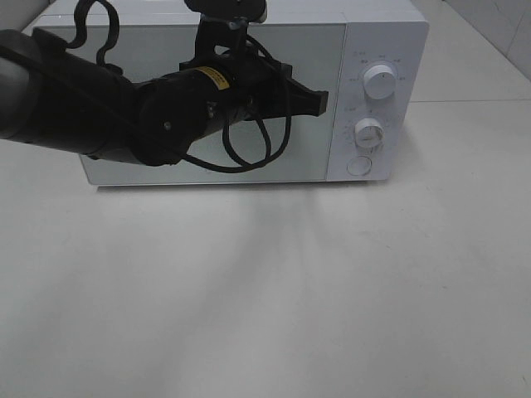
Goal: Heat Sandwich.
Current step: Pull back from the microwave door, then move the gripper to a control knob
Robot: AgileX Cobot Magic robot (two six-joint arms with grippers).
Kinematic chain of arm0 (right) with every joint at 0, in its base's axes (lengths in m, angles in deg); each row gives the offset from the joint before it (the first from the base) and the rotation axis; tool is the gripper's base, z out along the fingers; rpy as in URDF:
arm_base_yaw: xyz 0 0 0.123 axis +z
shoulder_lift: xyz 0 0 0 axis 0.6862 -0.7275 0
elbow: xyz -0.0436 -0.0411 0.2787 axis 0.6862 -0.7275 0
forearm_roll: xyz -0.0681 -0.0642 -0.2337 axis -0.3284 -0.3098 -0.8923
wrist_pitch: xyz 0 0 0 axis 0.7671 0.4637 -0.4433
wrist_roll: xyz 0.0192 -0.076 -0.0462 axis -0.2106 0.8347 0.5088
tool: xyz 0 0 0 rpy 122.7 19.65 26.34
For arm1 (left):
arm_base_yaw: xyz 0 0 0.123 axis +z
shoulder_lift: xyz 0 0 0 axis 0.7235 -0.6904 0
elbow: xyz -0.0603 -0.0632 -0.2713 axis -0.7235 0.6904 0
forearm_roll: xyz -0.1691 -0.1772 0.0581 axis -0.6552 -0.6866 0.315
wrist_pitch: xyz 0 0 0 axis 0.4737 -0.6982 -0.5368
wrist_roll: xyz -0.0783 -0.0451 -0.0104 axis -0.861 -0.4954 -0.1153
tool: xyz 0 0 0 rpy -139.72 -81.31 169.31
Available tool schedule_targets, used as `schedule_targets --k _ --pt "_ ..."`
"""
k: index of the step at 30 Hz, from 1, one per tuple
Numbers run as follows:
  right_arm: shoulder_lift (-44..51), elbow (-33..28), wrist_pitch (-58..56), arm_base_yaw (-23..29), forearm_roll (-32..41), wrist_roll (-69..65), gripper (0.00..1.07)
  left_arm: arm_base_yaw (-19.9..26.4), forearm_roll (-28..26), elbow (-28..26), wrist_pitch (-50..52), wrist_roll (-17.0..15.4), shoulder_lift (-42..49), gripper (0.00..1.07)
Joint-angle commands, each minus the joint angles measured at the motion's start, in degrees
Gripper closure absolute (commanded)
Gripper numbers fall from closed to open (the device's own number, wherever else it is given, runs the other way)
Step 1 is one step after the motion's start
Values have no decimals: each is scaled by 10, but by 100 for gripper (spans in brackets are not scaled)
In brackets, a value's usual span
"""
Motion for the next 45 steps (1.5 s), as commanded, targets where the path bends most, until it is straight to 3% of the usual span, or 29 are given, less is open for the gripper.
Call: schedule_targets --k 1,10,16,19,20,21,22,23,24,26,31,38,41,45 --pt "16 -3 1 -2 -1 1 31 -16 -4 23 14 -3 31 106" --pt "16 -3 1 -2 -1 1 31 -36 -5 89 -6 -3 89 106" --pt "16 -3 1 -2 -1 1 31 -38 -5 105 -116 -3 126 105" --pt "16 -3 1 -2 -1 1 31 -38 -3 105 -209 -3 147 74" --pt "16 -3 1 -2 -1 1 31 -38 -3 105 -209 -3 147 74" --pt "16 -3 1 -2 -1 1 31 -38 -3 105 -229 -3 151 61" --pt "16 -3 1 -2 -1 1 31 -38 -4 105 -252 -4 157 45" --pt "16 -3 1 -2 -1 1 31 -38 -4 105 -287 -5 164 17" --pt "16 -3 1 -2 -1 1 31 -38 -4 105 -309 -4 169 7" --pt "16 -3 1 -2 -1 1 31 -38 -2 105 -330 -3 174 1" --pt "16 -3 1 -2 -1 1 31 -38 12 105 -413 -3 193 3" --pt "16 -3 1 -2 -1 1 31 -32 76 104 -543 -5 246 3" --pt "16 -3 1 -2 -1 1 31 -16 77 104 -576 -7 260 3" --pt "16 -3 1 -2 -1 1 31 55 74 104 -657 -21 291 3"
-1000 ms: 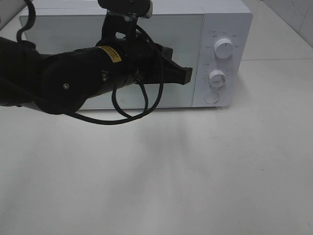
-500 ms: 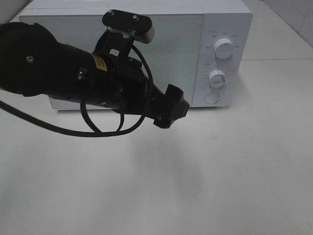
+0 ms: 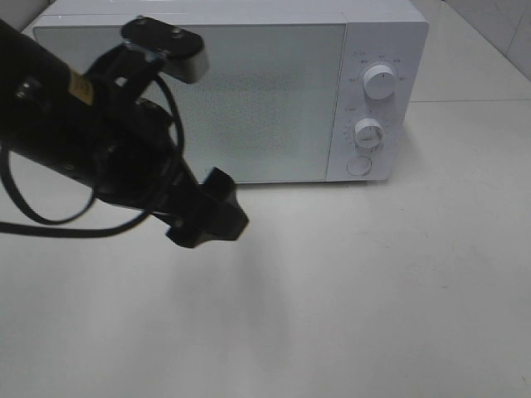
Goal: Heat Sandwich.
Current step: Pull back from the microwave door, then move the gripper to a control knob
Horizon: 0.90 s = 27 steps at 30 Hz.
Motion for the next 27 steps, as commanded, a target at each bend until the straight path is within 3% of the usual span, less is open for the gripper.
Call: schedule_targets --k 1,5,6,10,11,12,14,16,19,23,27 --pt "16 -3 1 -2 -1 1 31 35 1 1 -46 -9 19 3" --pt "16 -3 1 -2 -1 1 31 127 -4 1 -131 -8 58 3" --pt "16 -3 1 -2 -1 1 31 127 -4 1 -131 -8 58 3" --pt "16 -3 1 -2 -1 1 31 219 -4 1 -184 -8 103 3" --pt "16 -3 1 -2 -1 1 31 219 -4 1 -184 -8 103 3" --pt "16 -3 1 -2 -1 1 31 262 -4 1 -202 -8 120 3" --pt "16 -3 1 -2 -1 1 31 304 0 1 -220 -8 138 3" --pt "16 -3 1 -2 -1 1 31 321 1 1 -226 -9 146 3" --pt "16 -3 1 -2 -1 1 31 388 9 1 -244 -26 174 3" --pt "16 -3 1 -2 -1 1 31 431 32 1 -284 -36 199 3" --pt "16 -3 1 -2 -1 1 31 437 40 1 -323 -36 228 3"
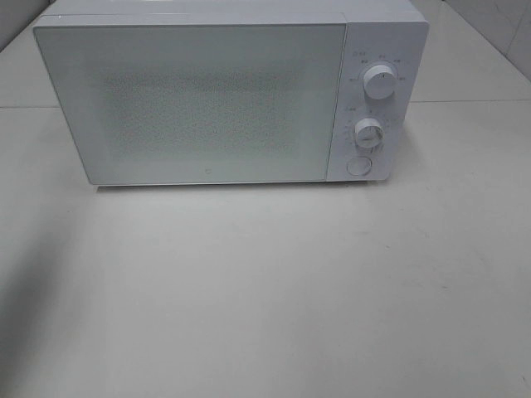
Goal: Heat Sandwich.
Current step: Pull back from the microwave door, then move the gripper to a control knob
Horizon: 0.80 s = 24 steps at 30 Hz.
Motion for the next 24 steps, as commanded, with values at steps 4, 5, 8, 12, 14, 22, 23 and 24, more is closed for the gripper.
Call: schedule_targets --k 4,5,8,12,14,22,23,24 --pt "16 -3 1 -2 -1 1 31 3 6 1 -61 -3 74 3" --pt "16 -3 1 -2 -1 1 31 3 6 1 -61 -3 74 3" --pt "16 -3 1 -2 -1 1 31 3 10 17 -60 -3 125 3" --pt "16 -3 1 -2 -1 1 31 3 18 55 -52 -3 173 3" --pt "16 -3 1 -2 -1 1 31 3 24 101 -41 -2 228 3" --pt "16 -3 1 -2 -1 1 31 3 25 199 -1 -1 328 3" --pt "16 -3 1 -2 -1 1 31 3 24 227 -1 -1 347 3" --pt "16 -3 1 -2 -1 1 31 3 24 238 -1 -1 356 3"
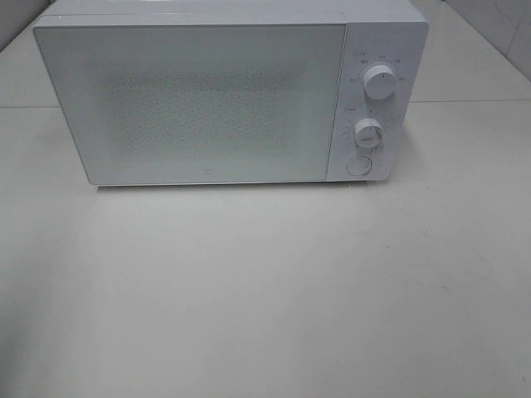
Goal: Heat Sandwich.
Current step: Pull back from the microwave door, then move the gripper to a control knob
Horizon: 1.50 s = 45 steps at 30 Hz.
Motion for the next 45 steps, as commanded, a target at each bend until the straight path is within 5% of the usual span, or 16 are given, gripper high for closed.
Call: schedule_targets --k 1,4,19,33,45 --pt "16 -3 1 -2 -1 1 31 1 0 34 10 -1 26 3" --pt "16 -3 1 -2 -1 1 31 1 3 68 30 -5 72 3" --pt "16 -3 1 -2 -1 1 31 7 -55 68 34 -5 197 3" --pt "16 -3 1 -2 -1 1 31 11 -54 68 36 -5 331 3" --pt "16 -3 1 -2 -1 1 31 11 -56 66 38 -5 327 3"
